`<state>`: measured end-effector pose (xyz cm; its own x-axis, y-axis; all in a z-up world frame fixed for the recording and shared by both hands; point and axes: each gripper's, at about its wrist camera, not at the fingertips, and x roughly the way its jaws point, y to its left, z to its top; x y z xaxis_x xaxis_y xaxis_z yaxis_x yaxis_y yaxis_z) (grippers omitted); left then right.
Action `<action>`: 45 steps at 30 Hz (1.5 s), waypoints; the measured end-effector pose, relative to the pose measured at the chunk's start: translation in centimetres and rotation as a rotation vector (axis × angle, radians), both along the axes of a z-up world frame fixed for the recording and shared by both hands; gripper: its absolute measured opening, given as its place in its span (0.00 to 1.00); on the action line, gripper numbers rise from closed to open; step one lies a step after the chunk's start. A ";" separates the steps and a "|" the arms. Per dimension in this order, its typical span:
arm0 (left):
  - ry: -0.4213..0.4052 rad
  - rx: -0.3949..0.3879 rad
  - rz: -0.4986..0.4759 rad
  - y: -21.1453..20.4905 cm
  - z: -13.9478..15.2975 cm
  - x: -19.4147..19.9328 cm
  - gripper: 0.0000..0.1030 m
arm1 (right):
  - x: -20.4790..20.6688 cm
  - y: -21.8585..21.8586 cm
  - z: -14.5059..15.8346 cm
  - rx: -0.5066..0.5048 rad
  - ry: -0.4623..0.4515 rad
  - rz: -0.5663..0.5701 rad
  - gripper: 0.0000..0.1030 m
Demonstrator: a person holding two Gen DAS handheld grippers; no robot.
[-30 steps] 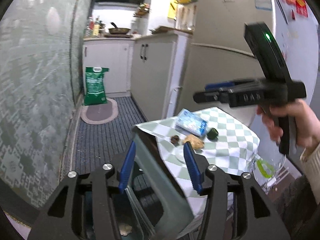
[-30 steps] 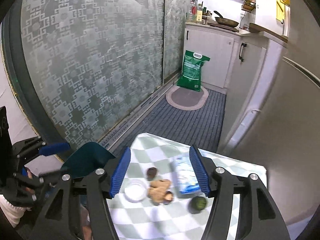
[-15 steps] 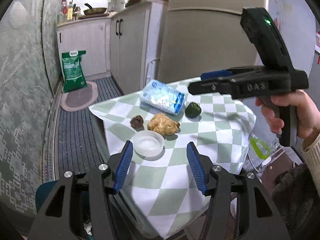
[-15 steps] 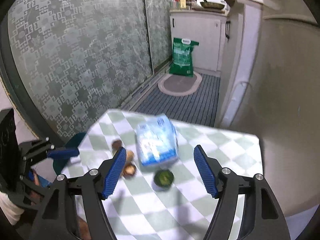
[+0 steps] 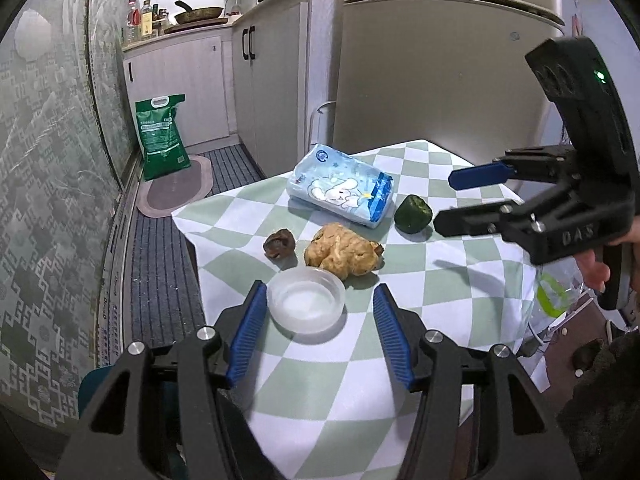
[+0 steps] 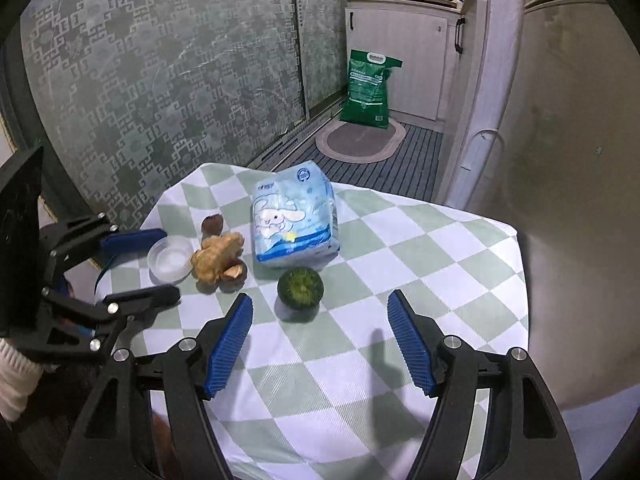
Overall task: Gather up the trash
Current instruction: 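Move both tools back over the table toward the remaining items, then grasp clear plastic lid with left gripper while right gripper grasps green fruit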
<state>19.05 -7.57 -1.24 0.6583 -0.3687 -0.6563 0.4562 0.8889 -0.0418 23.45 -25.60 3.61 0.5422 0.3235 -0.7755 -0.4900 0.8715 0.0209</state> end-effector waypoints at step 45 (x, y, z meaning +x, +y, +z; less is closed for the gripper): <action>-0.051 -0.157 0.133 8.5 2.7 -2.2 0.40 | 1.1 4.6 -0.6 -0.134 -0.026 -0.021 0.24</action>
